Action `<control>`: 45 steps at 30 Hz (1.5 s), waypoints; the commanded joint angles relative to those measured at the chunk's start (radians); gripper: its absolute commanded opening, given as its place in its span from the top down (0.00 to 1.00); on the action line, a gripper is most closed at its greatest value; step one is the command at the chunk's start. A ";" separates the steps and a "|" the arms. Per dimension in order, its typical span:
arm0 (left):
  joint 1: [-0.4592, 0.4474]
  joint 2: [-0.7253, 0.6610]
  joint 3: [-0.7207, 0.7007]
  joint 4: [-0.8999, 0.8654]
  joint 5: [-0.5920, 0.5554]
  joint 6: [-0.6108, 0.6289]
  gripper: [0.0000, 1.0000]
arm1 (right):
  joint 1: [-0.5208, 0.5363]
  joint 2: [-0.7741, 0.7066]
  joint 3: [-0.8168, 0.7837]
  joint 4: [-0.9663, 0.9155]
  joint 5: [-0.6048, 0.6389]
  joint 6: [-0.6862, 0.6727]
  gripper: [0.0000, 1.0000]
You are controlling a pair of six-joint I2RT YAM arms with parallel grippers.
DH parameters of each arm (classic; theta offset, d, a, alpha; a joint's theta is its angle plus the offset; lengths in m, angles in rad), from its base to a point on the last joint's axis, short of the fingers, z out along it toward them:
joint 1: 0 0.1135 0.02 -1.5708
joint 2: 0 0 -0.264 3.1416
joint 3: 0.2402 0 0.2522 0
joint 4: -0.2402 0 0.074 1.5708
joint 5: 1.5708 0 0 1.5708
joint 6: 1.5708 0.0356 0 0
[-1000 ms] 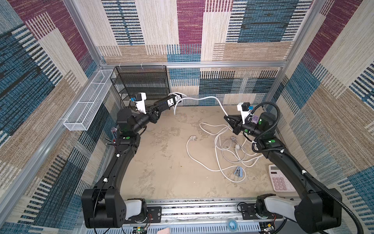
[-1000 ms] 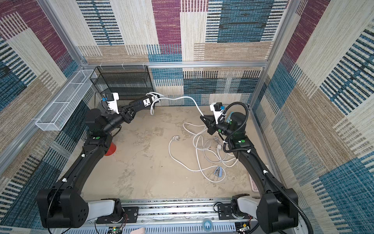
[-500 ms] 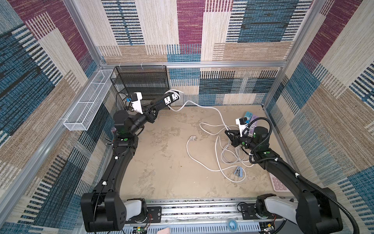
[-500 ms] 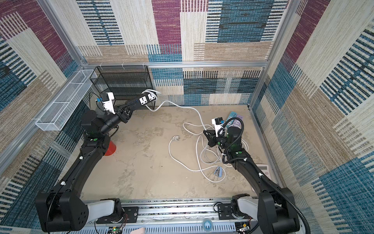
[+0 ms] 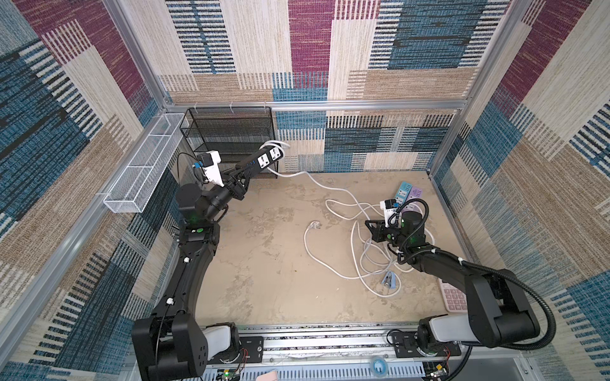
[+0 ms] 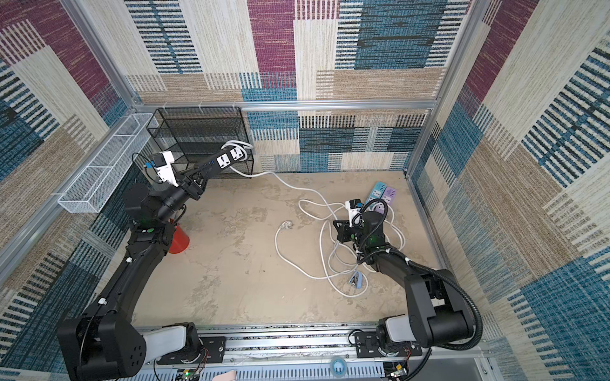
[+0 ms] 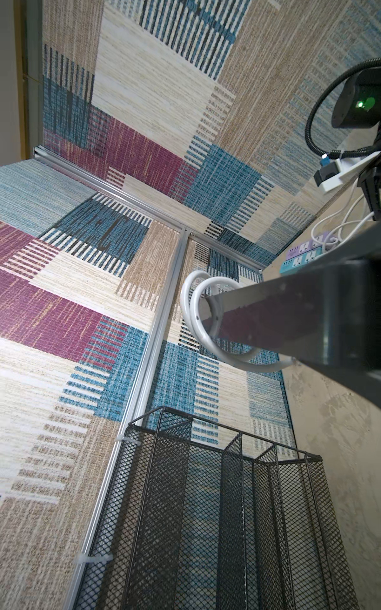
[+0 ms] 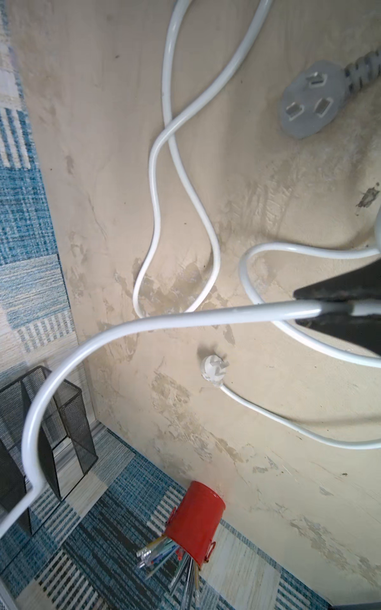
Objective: Unwrap the cord wrapped around the power strip
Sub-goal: Unwrap the power cord from the power strip.
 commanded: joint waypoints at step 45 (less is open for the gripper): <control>-0.084 0.086 0.098 0.190 0.164 -0.151 1.00 | 0.012 -0.121 0.204 0.216 -0.368 -0.088 0.02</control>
